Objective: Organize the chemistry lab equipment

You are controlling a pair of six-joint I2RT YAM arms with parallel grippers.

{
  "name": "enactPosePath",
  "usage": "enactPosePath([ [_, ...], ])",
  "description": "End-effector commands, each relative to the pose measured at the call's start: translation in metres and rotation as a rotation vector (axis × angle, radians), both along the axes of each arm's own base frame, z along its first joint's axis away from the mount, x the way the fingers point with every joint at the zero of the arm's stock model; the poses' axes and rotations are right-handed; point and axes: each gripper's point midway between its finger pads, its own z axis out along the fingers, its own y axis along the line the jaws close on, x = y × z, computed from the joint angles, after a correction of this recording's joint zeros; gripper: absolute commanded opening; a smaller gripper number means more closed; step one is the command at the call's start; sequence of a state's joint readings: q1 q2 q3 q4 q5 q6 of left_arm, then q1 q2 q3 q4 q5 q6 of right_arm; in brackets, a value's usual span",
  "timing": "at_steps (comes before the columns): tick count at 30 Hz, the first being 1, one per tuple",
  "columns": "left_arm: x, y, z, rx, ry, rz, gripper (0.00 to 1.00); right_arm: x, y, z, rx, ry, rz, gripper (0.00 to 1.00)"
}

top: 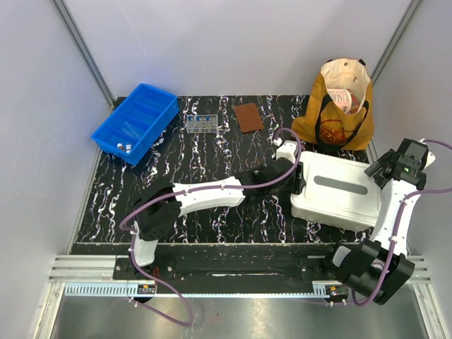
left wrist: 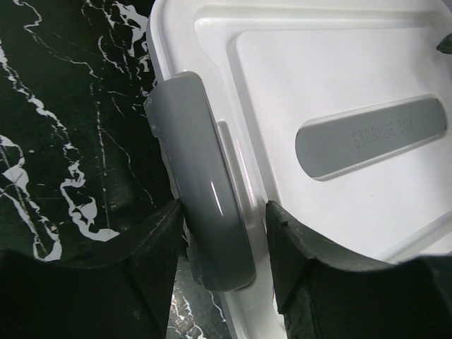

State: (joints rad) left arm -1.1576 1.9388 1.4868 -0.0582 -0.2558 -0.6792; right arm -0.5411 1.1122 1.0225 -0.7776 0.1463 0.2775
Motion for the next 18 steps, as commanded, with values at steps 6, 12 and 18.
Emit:
enactPosePath([
  [6, -0.073, -0.059, -0.003, -0.131, 0.129, -0.27, 0.53, 0.028, 0.016, 0.072, 0.011, -0.156, 0.09, 0.97],
  [12, -0.071, -0.06, 0.003, -0.145, 0.115, -0.268, 0.53, 0.04, 0.05, 0.115, 0.073, -0.291, 0.264, 1.0],
  [18, -0.04, -0.026, 0.046, -0.157, 0.003, -0.17, 0.58, 0.032, 0.104, 0.14, 0.153, -0.406, 0.454, 1.0],
])
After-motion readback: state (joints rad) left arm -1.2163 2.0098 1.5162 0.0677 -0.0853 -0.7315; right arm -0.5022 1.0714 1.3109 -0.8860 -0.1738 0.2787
